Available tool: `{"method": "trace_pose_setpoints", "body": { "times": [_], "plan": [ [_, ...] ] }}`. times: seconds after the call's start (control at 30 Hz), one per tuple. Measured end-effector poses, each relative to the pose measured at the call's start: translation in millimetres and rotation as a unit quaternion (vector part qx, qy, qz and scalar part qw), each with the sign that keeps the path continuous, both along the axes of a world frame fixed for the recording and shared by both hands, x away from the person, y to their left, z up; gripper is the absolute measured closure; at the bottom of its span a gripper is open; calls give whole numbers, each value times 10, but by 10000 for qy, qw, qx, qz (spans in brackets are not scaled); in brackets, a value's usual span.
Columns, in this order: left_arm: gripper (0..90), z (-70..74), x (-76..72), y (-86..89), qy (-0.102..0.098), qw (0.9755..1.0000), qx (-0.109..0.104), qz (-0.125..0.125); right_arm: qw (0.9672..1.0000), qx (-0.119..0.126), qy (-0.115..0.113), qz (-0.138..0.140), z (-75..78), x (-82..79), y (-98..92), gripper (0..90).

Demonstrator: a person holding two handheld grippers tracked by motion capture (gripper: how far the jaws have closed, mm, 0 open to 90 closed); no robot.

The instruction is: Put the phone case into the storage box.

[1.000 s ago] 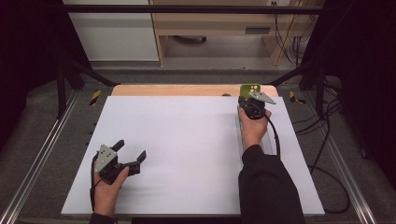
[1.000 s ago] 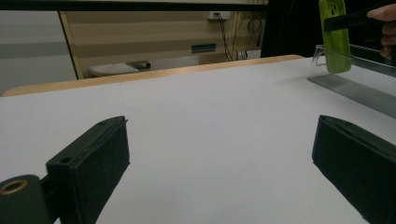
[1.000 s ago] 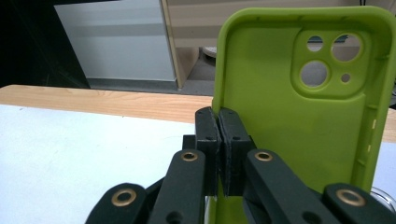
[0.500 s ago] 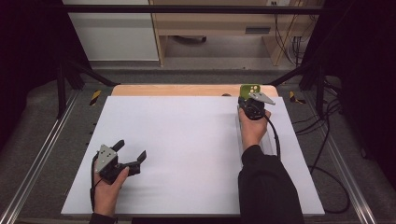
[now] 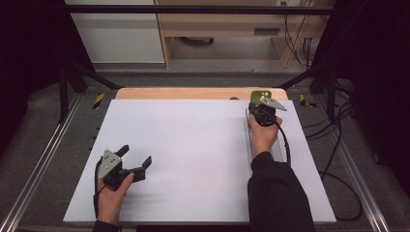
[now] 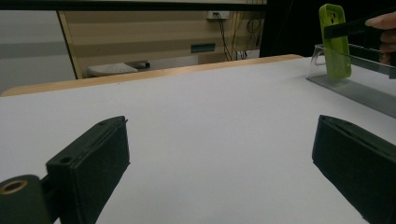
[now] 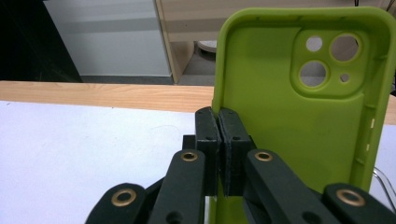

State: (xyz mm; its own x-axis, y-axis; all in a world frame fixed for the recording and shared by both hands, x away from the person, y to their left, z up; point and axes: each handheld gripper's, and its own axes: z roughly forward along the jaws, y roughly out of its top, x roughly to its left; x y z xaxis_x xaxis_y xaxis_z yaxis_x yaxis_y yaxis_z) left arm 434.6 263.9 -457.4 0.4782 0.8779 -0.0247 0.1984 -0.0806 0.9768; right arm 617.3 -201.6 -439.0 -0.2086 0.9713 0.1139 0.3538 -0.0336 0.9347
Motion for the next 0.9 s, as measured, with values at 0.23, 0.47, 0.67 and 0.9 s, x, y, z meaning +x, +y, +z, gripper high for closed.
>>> {"method": "trace_pose_setpoints", "body": {
  "times": [0.23,0.47,0.67,0.9],
  "plan": [
    [36,0,-1,1,2,10000,0,-1,10000,11,28,7,-10,-2,10,882],
    [36,-1,1,1,2,10000,-1,-3,10000,-11,44,4,-21,4,20,882],
    [36,-1,0,1,4,10000,2,-5,10000,-7,59,7,-30,5,20,882],
    [36,0,0,0,5,10000,1,-8,10000,-25,73,1,-42,3,17,882]
  ]
}}
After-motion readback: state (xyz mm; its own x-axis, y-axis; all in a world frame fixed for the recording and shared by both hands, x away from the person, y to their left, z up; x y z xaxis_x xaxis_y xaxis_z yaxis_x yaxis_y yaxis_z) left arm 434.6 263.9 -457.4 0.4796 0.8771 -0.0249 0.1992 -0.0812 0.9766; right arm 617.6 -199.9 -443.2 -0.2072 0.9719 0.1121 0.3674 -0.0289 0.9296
